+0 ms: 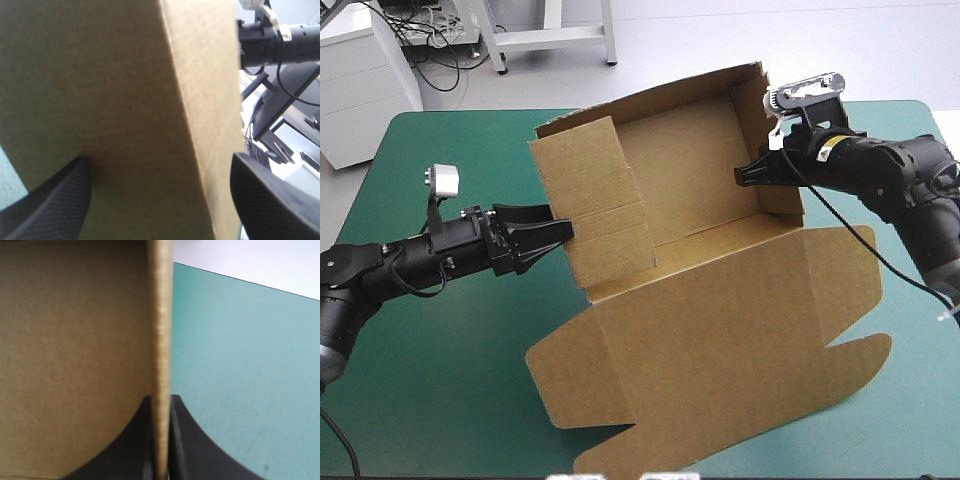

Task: Fold the box

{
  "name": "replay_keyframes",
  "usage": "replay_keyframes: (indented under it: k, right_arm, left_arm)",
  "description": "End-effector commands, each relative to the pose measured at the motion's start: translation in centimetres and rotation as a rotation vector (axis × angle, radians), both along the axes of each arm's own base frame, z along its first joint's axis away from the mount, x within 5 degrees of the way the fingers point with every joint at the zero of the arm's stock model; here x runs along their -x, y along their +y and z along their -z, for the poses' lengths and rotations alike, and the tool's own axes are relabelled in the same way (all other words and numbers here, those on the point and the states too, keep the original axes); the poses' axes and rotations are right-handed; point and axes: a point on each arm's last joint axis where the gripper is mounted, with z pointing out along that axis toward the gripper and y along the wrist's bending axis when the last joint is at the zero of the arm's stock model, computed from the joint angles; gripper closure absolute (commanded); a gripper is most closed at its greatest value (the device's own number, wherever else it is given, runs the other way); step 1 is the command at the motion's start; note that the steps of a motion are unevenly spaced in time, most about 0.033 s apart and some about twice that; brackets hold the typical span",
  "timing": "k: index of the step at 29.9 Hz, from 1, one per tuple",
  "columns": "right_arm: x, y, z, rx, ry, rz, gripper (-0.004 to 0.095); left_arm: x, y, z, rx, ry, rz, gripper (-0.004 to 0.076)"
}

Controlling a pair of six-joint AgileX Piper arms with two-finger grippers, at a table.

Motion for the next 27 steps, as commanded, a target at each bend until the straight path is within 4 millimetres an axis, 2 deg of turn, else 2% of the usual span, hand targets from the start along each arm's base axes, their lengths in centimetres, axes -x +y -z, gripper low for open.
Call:
replay_keyframes:
  k: [1, 8, 18, 23, 27]
  right_arm:
    - [0.8, -0.2, -2.4, -0.073, -0.114, 0.010, 0.0923]
    - [0.8, -0.3, -2.5, -0.082, -0.117, 0.025, 0.0920]
    - [0.6, -0.5, -2.6, -0.081, -0.128, 0.055, 0.0920]
    - [0.6, -0.5, -2.6, -0.090, -0.128, 0.063, 0.0920]
    - [0.5, -0.6, -2.6, -0.099, -0.127, 0.075, 0.0920]
  left_arm:
    - [0.7, -0.7, -2.0, 0.047, -0.050, 0.032, 0.0176]
    - [0.1, -1.5, -2.9, -0.008, -0.018, -0.039, 0.0176]
    - [-0.4, -3.1, -6.2, -0.182, 0.006, -0.157, 0.0197]
    - [-1.4, -4.5, -6.5, -0.239, 0.053, -0.172, 0.0261]
    - [-2.5, -5.6, -6.0, -0.327, 0.106, -0.189, 0.0266]
